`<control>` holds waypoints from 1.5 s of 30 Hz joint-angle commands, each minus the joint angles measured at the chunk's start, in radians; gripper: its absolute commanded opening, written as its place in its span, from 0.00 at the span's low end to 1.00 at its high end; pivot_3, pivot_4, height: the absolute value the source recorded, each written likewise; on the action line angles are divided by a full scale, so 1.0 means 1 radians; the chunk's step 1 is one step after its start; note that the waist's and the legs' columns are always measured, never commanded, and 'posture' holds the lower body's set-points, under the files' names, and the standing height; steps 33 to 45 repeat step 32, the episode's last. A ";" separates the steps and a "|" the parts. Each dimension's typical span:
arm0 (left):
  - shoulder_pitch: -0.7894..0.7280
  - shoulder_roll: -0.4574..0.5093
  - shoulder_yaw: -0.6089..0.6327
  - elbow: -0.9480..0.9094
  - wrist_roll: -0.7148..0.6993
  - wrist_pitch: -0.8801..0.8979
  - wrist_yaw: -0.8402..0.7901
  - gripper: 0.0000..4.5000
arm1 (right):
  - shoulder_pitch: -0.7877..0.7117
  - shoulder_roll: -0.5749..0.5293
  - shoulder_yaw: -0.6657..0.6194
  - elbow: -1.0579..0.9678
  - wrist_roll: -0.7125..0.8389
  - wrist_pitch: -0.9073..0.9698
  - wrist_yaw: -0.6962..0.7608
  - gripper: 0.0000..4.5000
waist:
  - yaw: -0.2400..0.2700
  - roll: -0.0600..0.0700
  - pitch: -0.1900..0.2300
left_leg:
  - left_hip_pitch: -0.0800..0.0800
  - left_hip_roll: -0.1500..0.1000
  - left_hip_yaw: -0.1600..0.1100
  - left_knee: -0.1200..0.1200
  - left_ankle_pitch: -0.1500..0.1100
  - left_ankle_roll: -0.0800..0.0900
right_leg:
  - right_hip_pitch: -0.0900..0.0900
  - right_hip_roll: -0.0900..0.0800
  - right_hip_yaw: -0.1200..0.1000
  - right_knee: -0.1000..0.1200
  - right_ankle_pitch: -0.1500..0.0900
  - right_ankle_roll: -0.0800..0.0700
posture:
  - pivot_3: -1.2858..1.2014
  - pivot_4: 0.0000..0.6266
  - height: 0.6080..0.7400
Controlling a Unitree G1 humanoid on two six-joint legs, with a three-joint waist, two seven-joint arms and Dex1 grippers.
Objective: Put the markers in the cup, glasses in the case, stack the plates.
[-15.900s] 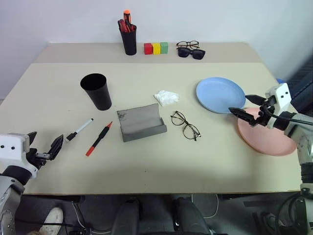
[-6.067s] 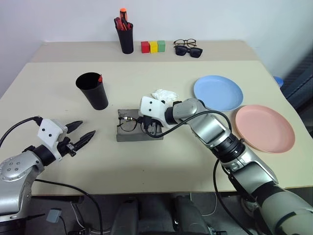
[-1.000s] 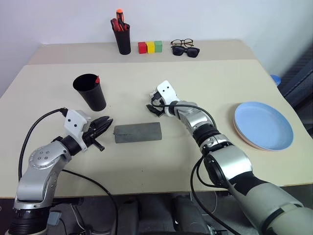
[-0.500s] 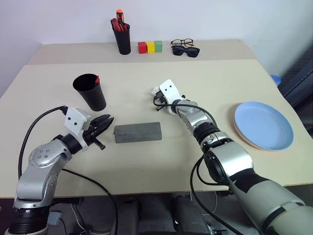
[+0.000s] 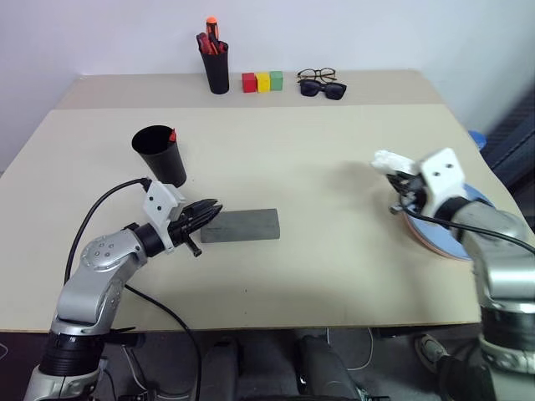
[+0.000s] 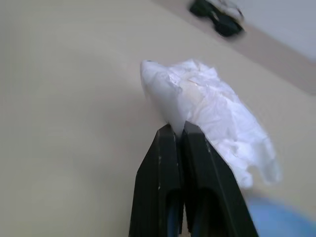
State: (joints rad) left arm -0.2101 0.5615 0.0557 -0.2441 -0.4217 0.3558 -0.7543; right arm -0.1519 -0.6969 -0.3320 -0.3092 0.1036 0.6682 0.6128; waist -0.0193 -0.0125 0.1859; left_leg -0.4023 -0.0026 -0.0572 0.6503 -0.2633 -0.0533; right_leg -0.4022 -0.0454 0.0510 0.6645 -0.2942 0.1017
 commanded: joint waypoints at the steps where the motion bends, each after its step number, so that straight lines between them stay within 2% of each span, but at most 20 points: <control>1: -0.033 -0.011 0.001 0.022 -0.002 -0.027 -0.018 0.13 | 0.068 -0.048 -0.037 -0.007 -0.026 0.034 -0.023 0.20 | -0.002 0.000 0.000 | 0.000 0.000 0.000 0.000 0.000 0.000 | 0.000 -0.001 0.001 0.000 0.000 0.000 | 0.52 0.24 1.00; 2: -0.039 -0.014 0.000 0.027 0.000 -0.028 -0.018 0.13 | 0.079 -0.052 -0.034 -0.008 -0.020 0.031 -0.021 0.29 | -0.004 0.000 0.000 | 0.001 0.000 0.001 0.000 0.000 0.000 | 0.000 -0.001 0.001 0.000 0.000 0.000 | 0.52 0.24 1.00; 7: 0.000 -0.005 0.051 0.010 -0.006 -0.035 0.004 0.13 | 0.069 -0.064 -0.019 0.031 -0.042 -0.084 -0.053 0.87 | -0.018 0.001 0.000 | 0.002 0.000 0.000 -0.001 0.000 0.000 | 0.000 0.000 0.002 0.001 0.000 0.000 | 0.52 0.24 1.00; 11: 0.103 0.019 0.171 -0.032 -0.027 -0.032 0.043 0.13 | -0.007 -0.064 -0.040 0.077 0.046 -0.177 0.014 0.87 | -0.026 0.001 0.000 | 0.002 0.001 0.000 -0.001 0.000 0.000 | 0.000 -0.001 0.002 0.000 0.000 0.000 | 0.52 0.24 1.00; 16: 0.231 0.026 0.364 -0.019 -0.004 -0.071 0.134 0.13 | -0.122 -0.017 0.016 0.094 0.204 -0.186 0.133 0.87 | -0.022 0.000 0.000 | 0.003 0.002 -0.001 -0.001 0.000 0.000 | 0.001 0.000 0.002 0.000 0.000 0.000 | 0.52 0.24 1.00; 23: 0.316 0.025 0.490 -0.030 0.027 -0.113 0.217 0.13 | -0.259 0.020 0.083 0.209 0.306 -0.185 0.236 0.87 | -0.001 0.000 0.000 | 0.006 0.002 -0.001 -0.001 -0.001 0.001 | 0.006 -0.003 0.001 -0.002 0.000 0.000 | 0.52 0.24 1.00; 32: 0.395 0.002 0.506 -0.103 0.016 -0.108 0.255 0.13 | -0.304 0.041 0.189 0.302 0.269 -0.252 0.267 0.87 | 0.004 0.000 0.000 | 0.006 0.002 0.000 -0.001 -0.001 0.001 | 0.006 -0.003 0.001 -0.003 0.000 0.000 | 0.52 0.24 1.00; 45: 0.395 0.002 0.506 -0.103 0.016 -0.108 0.255 0.13 | -0.304 0.041 0.189 0.302 0.269 -0.252 0.267 0.87 | 0.004 0.000 0.000 | 0.006 0.002 0.000 -0.001 -0.001 0.001 | 0.006 -0.003 0.001 -0.003 0.000 0.000 | 0.52 0.24 1.00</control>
